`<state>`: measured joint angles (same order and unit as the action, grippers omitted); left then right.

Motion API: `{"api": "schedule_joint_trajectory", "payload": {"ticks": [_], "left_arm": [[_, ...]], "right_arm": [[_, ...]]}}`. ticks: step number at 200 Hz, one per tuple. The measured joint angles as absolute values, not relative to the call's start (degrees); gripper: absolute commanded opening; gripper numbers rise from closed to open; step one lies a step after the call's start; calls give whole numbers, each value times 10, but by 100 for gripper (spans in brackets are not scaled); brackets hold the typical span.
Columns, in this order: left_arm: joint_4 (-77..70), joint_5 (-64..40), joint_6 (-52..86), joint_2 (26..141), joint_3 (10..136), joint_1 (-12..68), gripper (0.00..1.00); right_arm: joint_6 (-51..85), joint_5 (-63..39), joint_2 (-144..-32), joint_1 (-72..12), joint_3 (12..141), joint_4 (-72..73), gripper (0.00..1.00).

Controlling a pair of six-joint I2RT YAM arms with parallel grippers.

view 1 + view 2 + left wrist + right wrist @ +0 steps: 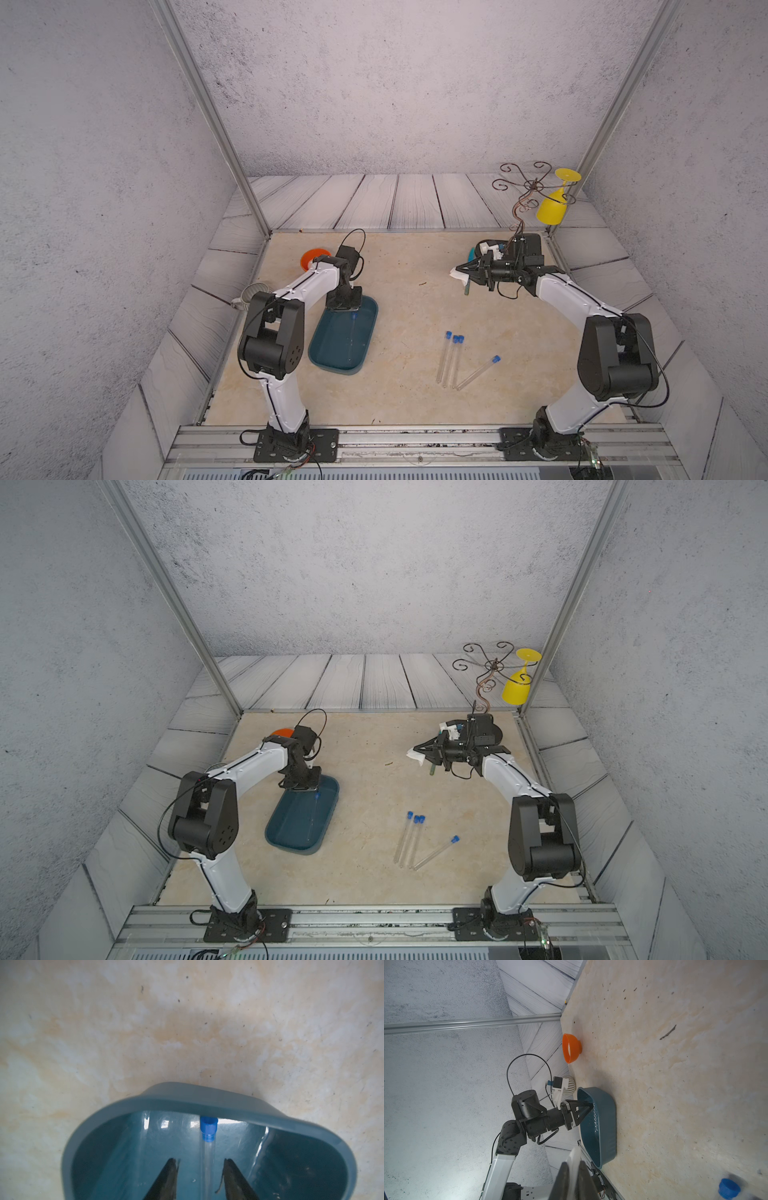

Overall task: Wipe the exteriors of test tubes
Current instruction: Place the test tube in the storage box.

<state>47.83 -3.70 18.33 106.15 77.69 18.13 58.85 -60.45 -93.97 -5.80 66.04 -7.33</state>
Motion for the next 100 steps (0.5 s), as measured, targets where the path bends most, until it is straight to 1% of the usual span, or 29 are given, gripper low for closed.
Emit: {"api": "schedule_joint_trajectory", "payload": {"ticks": [17,30,43,57,62,70,100], "left_arm": [[484,-27,190,1061,780,184,56],[502,-9,191,1061,795,196,57],[525,10,191,1060,828,227,57],[542,19,195,1060,884,282,60],[545,18,196,1060,904,304,66],[549,17,203,1061,936,336,70],[553,-1,211,1104,1046,447,69]], "right_arm": [[584,-603,-940,-58,660,-79,13],[580,-602,-940,-57,662,-85,13],[578,-600,-940,-54,664,-89,13],[574,-598,-940,-47,668,-92,14],[573,-598,-940,-43,668,-92,14],[569,-598,-940,-35,669,-92,14],[551,-590,-940,8,669,-97,14]]}}
